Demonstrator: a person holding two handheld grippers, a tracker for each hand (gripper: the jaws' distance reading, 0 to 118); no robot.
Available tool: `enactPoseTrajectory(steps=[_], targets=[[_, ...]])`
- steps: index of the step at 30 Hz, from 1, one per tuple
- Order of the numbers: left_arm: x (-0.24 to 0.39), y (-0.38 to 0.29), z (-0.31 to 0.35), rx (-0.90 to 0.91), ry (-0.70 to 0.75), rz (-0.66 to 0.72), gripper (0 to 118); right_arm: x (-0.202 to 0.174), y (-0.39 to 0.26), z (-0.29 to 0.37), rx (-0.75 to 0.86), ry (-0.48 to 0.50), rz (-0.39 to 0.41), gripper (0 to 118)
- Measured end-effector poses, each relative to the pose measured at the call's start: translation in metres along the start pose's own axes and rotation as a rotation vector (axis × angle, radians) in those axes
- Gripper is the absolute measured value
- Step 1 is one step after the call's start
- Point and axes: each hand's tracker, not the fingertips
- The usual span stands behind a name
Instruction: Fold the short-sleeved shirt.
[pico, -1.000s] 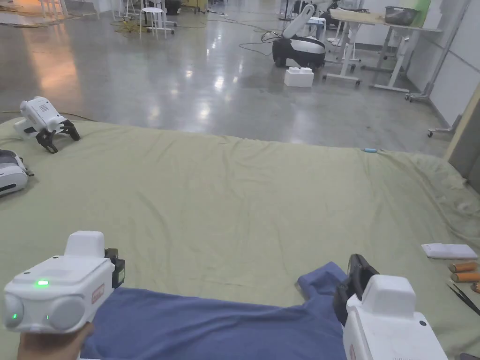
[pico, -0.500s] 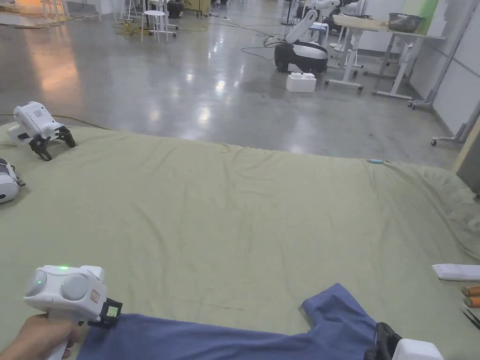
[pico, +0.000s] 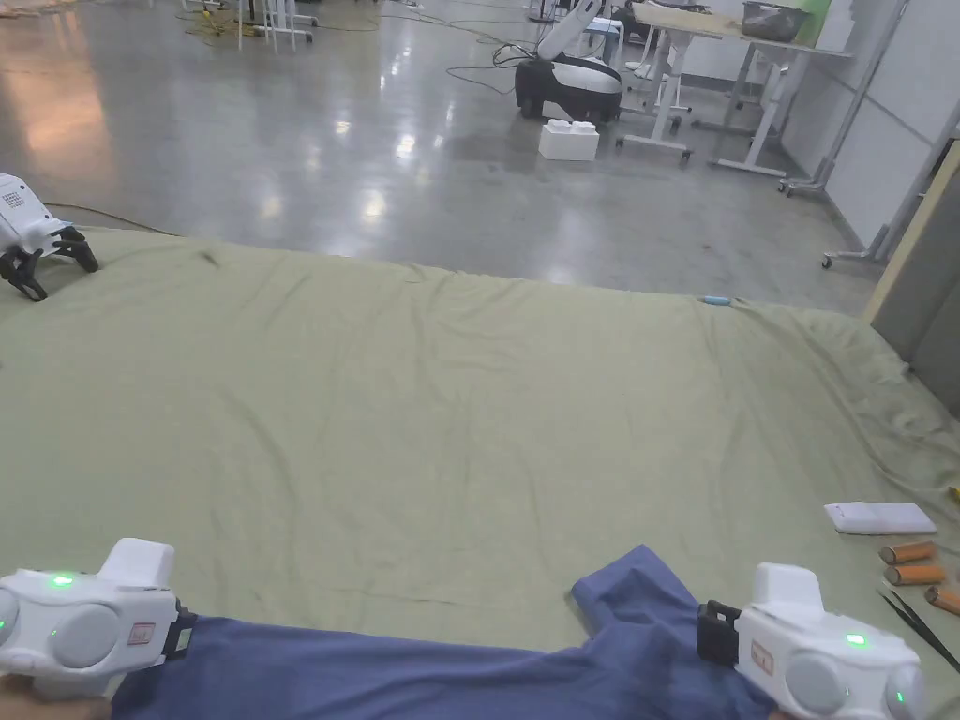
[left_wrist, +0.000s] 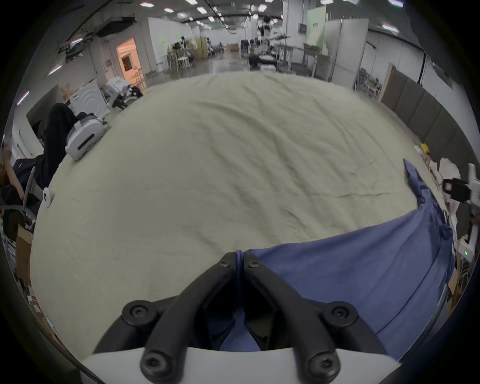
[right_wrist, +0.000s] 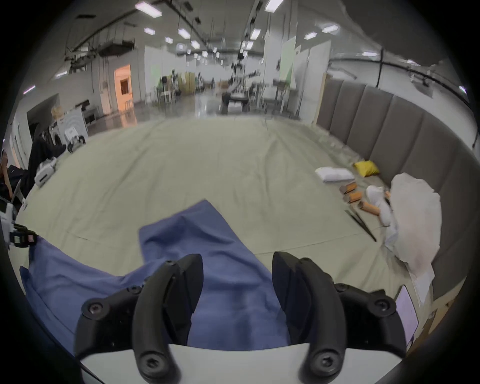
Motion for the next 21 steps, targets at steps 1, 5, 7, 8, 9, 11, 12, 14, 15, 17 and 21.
enactPoseTrajectory(steps=[1, 5, 7, 8, 9, 11, 12, 14, 15, 17, 21], targets=[[0.0, -0.003, 0.008, 0.023, 0.006, 0.013, 0, 0.005, 0.007, -0.015, -0.059, 0.012, 0.009, 59], [-0.001, -0.01, 0.03, 0.084, -0.003, 0.037, 0, 0.018, 0.014, -0.06, -0.218, 0.03, 0.032, 58], [0.001, -0.013, 0.039, 0.108, 0.0, 0.048, 0, 0.024, 0.013, -0.074, -0.278, 0.069, 0.003, 44], [0.001, -0.014, 0.041, 0.113, -0.001, 0.052, 0, 0.025, 0.01, -0.075, -0.285, 0.07, -0.005, 36], [0.0, -0.014, 0.043, 0.116, -0.002, 0.055, 0, 0.025, 0.009, -0.073, -0.262, 0.062, 0.005, 28], [0.003, -0.014, 0.049, 0.125, 0.005, 0.056, 0, 0.023, 0.01, -0.07, -0.242, 0.077, 0.028, 0], [0.003, -0.013, 0.05, 0.129, 0.005, 0.055, 0, 0.021, 0.008, -0.067, -0.243, 0.099, 0.024, 0], [-0.002, -0.01, 0.046, 0.139, 0.007, 0.055, 0, 0.019, 0.004, -0.064, -0.24, 0.084, 0.039, 0], [-0.004, -0.008, 0.046, 0.142, 0.001, 0.061, 0, 0.02, 0.003, -0.061, -0.237, 0.09, 0.034, 0], [-0.007, -0.006, 0.05, 0.153, -0.015, 0.084, 0, 0.023, 0.0, -0.046, -0.198, 0.091, -0.003, 0], [-0.003, -0.006, 0.07, 0.183, -0.035, 0.072, 0, 0.033, -0.003, 0.006, -0.082, 0.096, -0.006, 0]])
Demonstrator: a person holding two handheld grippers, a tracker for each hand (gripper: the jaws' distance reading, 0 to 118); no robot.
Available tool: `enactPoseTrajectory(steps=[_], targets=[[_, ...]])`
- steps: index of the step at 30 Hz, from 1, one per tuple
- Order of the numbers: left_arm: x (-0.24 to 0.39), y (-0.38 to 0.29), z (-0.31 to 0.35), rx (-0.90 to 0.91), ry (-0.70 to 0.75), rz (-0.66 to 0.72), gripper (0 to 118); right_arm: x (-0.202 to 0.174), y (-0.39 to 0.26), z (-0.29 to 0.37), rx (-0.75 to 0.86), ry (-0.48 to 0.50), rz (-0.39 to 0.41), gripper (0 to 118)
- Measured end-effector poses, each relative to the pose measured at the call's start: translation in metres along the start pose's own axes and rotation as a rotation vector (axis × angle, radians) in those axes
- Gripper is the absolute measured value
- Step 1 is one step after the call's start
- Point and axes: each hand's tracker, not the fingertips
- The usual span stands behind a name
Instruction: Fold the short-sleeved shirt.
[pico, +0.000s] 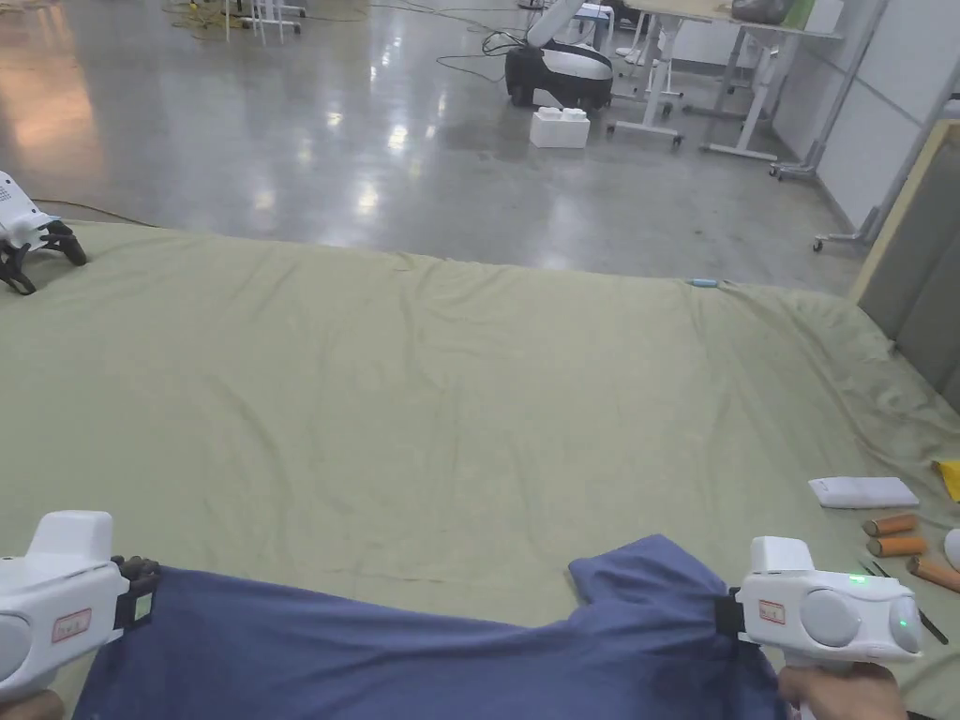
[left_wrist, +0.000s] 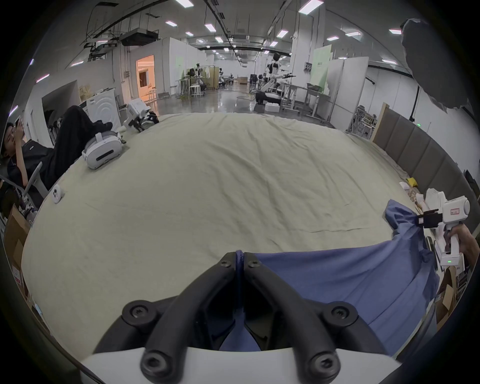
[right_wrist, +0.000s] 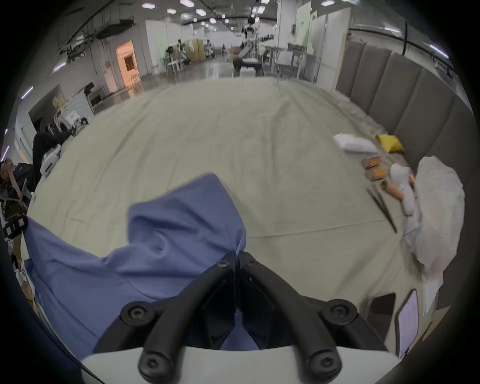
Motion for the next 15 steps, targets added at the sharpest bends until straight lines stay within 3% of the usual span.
enactPoseTrajectory(steps=[4, 8, 15], targets=[[-0.005, -0.002, 0.029, 0.036, -0.029, 0.006, 0, 0.006, -0.012, 0.063, 0.086, 0.008, -0.013, 0], [-0.012, -0.012, 0.065, 0.091, -0.061, 0.004, 0, 0.005, -0.031, 0.121, 0.167, 0.004, 0.023, 0], [-0.018, -0.056, 0.111, 0.093, -0.068, -0.034, 0, 0.0, -0.089, 0.175, 0.101, -0.02, 0.093, 0]])
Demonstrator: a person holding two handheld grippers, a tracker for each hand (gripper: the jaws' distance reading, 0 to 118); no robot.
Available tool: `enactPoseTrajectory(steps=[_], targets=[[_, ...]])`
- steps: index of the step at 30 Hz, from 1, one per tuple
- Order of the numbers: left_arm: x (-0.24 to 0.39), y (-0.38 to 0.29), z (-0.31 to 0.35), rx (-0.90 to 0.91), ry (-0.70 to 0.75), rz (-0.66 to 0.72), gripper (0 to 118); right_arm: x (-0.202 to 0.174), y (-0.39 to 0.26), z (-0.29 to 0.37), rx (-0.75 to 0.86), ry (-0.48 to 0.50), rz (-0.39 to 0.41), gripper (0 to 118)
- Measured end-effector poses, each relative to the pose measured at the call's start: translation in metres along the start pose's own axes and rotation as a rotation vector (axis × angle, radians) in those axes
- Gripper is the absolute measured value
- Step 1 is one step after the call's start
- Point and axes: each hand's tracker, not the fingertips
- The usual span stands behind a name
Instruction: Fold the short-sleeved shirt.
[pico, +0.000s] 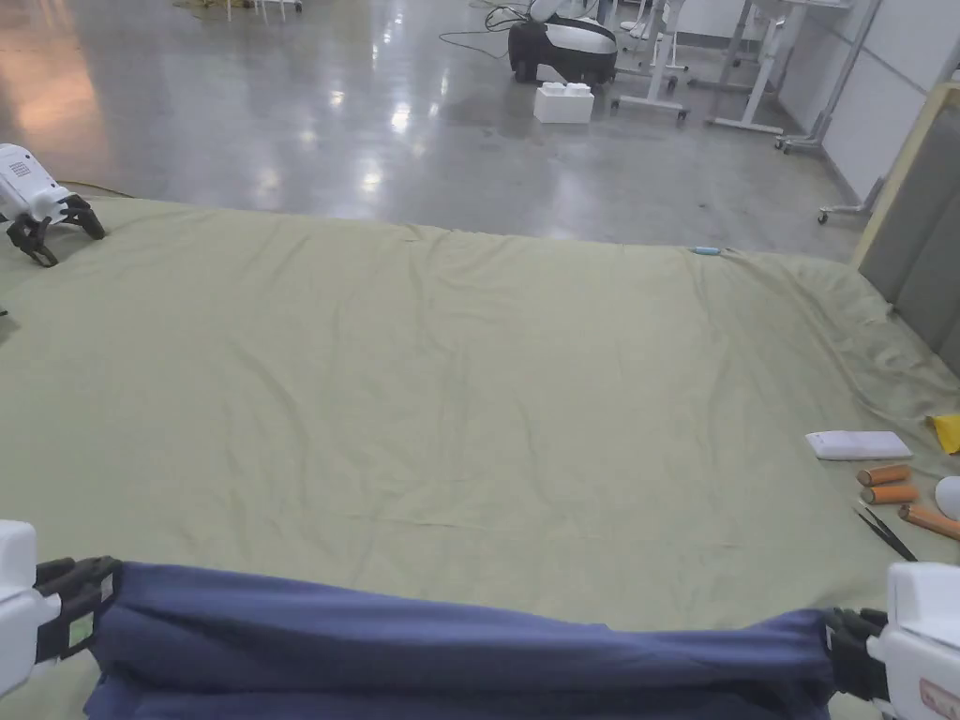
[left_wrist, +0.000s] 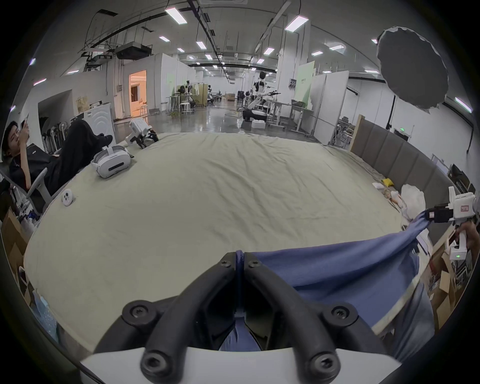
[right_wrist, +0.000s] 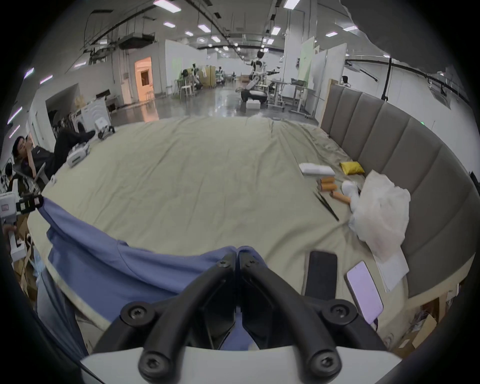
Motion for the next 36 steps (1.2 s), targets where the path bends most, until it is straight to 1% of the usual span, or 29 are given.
enactPoseTrajectory(steps=[3, 5, 8, 12, 16, 17, 18, 21, 23, 24, 25, 26, 27, 28, 31, 34, 35, 36], targets=[[0.001, -0.025, 0.008, -0.032, 0.015, -0.017, 0, -0.001, -0.032, 0.003, -0.07, -0.01, 0.01, 0], [0.001, -0.043, 0.011, -0.072, 0.02, -0.019, 0, 0.001, -0.052, 0.003, -0.102, -0.005, -0.017, 0], [-0.001, -0.068, 0.01, -0.129, 0.024, -0.019, 0, 0.001, -0.079, 0.002, -0.161, -0.013, -0.018, 0], [-0.002, -0.091, 0.006, -0.197, 0.037, -0.011, 0, 0.0, -0.103, -0.007, -0.21, -0.022, -0.033, 0], [-0.003, -0.104, -0.008, -0.269, 0.047, -0.002, 1, -0.009, -0.117, -0.021, -0.237, -0.03, -0.019, 0], [-0.003, -0.108, -0.012, -0.312, 0.057, -0.01, 1, -0.009, -0.12, -0.026, -0.248, -0.036, -0.024, 0], [-0.006, -0.114, -0.02, -0.311, 0.06, -0.016, 1, -0.01, -0.122, -0.029, -0.252, -0.035, -0.03, 0], [-0.01, -0.118, -0.029, -0.305, 0.064, -0.01, 3, -0.012, -0.126, -0.037, -0.243, -0.04, -0.027, 0], [-0.01, -0.113, -0.024, -0.295, 0.072, 0.006, 17, -0.016, -0.122, -0.03, -0.231, -0.035, -0.018, 2], [-0.009, -0.109, -0.022, -0.277, 0.088, 0.009, 25, -0.02, -0.116, -0.023, -0.224, -0.036, -0.019, 9], [-0.007, -0.104, -0.018, -0.237, 0.109, 0.001, 36, -0.023, -0.111, -0.015, -0.201, -0.052, -0.014, 25], [-0.003, -0.098, -0.013, -0.198, 0.12, -0.007, 46, -0.026, -0.104, -0.009, -0.171, -0.079, 0.001, 52], [0.0, -0.091, -0.01, -0.164, 0.124, -0.007, 61, -0.03, -0.097, -0.003, -0.146, -0.117, 0.023, 85], [0.002, -0.084, -0.007, -0.124, 0.123, 0.001, 65, -0.033, -0.089, 0.004, -0.107, -0.151, 0.032, 96], [0.019, -0.057, 0.001, -0.011, 0.113, 0.001, 65, -0.045, -0.062, 0.02, 0.07, -0.177, 0.014, 96], [0.041, -0.031, 0.0, 0.105, 0.128, -0.035, 65, -0.061, -0.037, 0.026, 0.277, -0.146, -0.014, 95], [0.05, -0.023, 0.0, 0.155, 0.144, -0.051, 65, -0.069, -0.027, 0.028, 0.33, -0.13, -0.024, 93], [0.058, -0.016, -0.001, 0.191, 0.157, -0.068, 65, -0.077, -0.018, 0.029, 0.382, -0.113, -0.035, 89]])
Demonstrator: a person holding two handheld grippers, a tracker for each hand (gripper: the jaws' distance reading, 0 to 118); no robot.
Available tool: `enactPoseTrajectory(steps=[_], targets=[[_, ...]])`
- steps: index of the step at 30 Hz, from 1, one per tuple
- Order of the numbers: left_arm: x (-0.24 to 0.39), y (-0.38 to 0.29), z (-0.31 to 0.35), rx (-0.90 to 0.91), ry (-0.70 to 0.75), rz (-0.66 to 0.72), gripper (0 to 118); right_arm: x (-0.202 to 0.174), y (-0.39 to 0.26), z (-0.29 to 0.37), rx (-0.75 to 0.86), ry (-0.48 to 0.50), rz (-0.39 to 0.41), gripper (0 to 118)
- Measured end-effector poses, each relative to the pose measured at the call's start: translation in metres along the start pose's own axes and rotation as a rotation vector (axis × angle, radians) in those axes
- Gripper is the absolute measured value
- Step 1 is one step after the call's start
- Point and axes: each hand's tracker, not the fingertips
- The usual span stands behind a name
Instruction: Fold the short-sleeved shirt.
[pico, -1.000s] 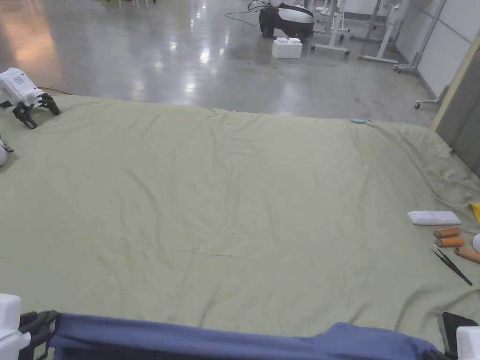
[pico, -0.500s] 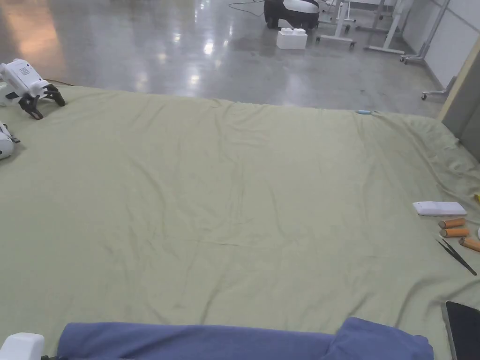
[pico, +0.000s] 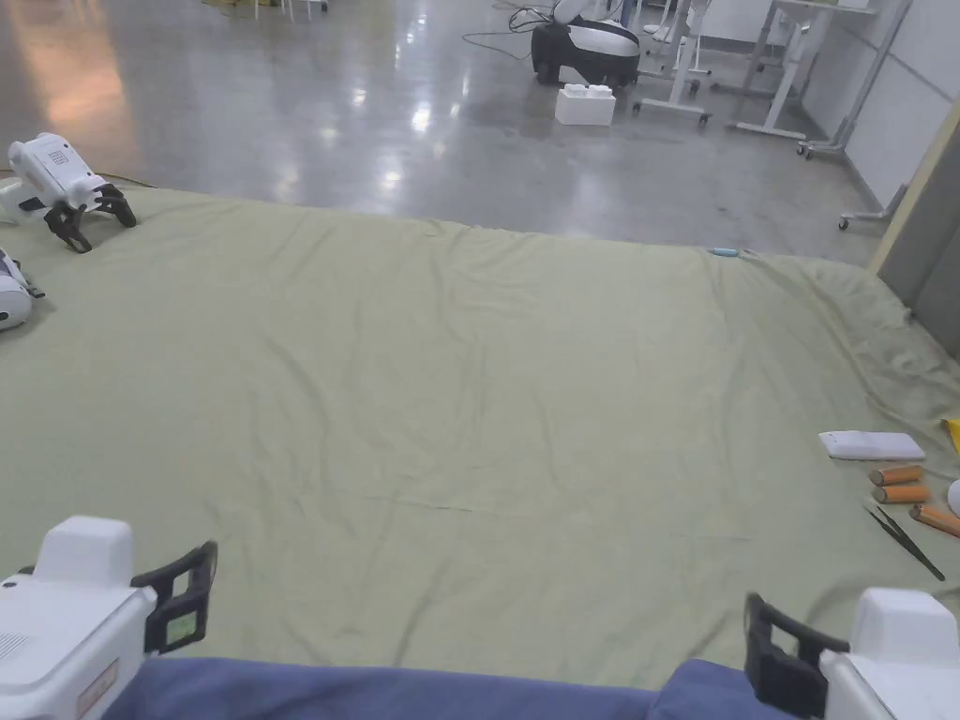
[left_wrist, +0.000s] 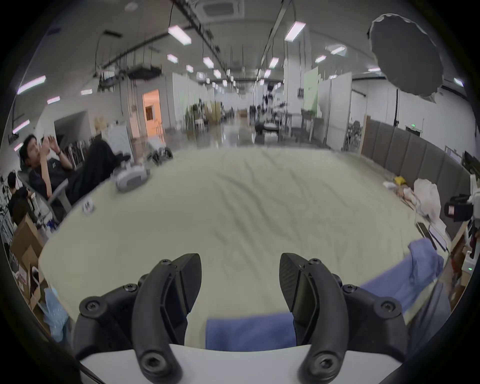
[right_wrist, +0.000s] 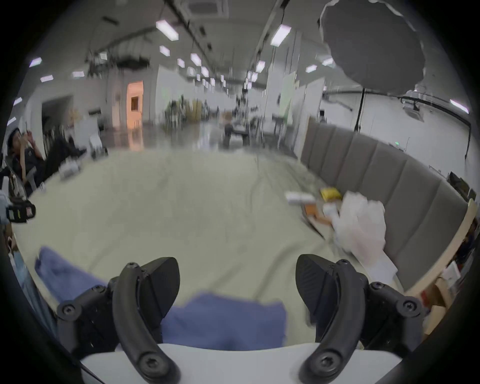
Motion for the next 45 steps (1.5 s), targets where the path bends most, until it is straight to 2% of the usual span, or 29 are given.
enactPoseTrajectory(steps=[5, 8, 9, 11, 12, 14, 16, 24, 29, 32, 38, 45], targets=[[0.039, 0.037, -0.002, 0.206, 0.044, -0.006, 62, -0.05, 0.033, -0.012, 0.232, 0.039, -0.031, 52], [0.056, 0.052, -0.001, 0.297, 0.056, -0.008, 38, -0.073, 0.043, -0.016, 0.326, 0.038, -0.066, 20], [0.061, 0.055, 0.001, 0.317, 0.07, -0.011, 31, -0.08, 0.045, -0.017, 0.342, 0.033, -0.065, 14], [0.068, 0.061, 0.004, 0.363, 0.09, 0.005, 23, -0.089, 0.049, -0.017, 0.369, 0.038, -0.081, 10], [0.07, 0.062, 0.005, 0.371, 0.083, 0.006, 16, -0.092, 0.051, -0.02, 0.362, 0.034, -0.077, 3], [0.076, 0.067, 0.009, 0.388, 0.094, 0.002, 10, -0.096, 0.052, -0.02, 0.385, 0.045, -0.092, 2], [0.08, 0.068, 0.012, 0.422, 0.106, -0.017, 0, -0.101, 0.055, -0.02, 0.393, 0.016, -0.086, 0], [0.07, 0.072, 0.017, 0.431, 0.109, -0.003, 0, -0.098, 0.061, -0.017, 0.418, -0.01, -0.088, 0], [0.036, 0.062, 0.017, 0.37, 0.1, 0.004, 0, -0.095, 0.06, -0.018, 0.406, -0.011, -0.081, 0], [0.002, 0.049, 0.017, 0.268, 0.075, -0.009, 0, -0.095, 0.058, -0.02, 0.387, 0.004, -0.066, 0], [-0.079, 0.01, 0.01, -0.077, -0.124, 0.115, 0, -0.1, 0.051, -0.03, 0.324, 0.046, -0.027, 0], [-0.15, -0.061, -0.017, -0.344, -0.305, 0.387, 0, -0.107, 0.04, -0.039, 0.258, 0.082, -0.016, 0]])
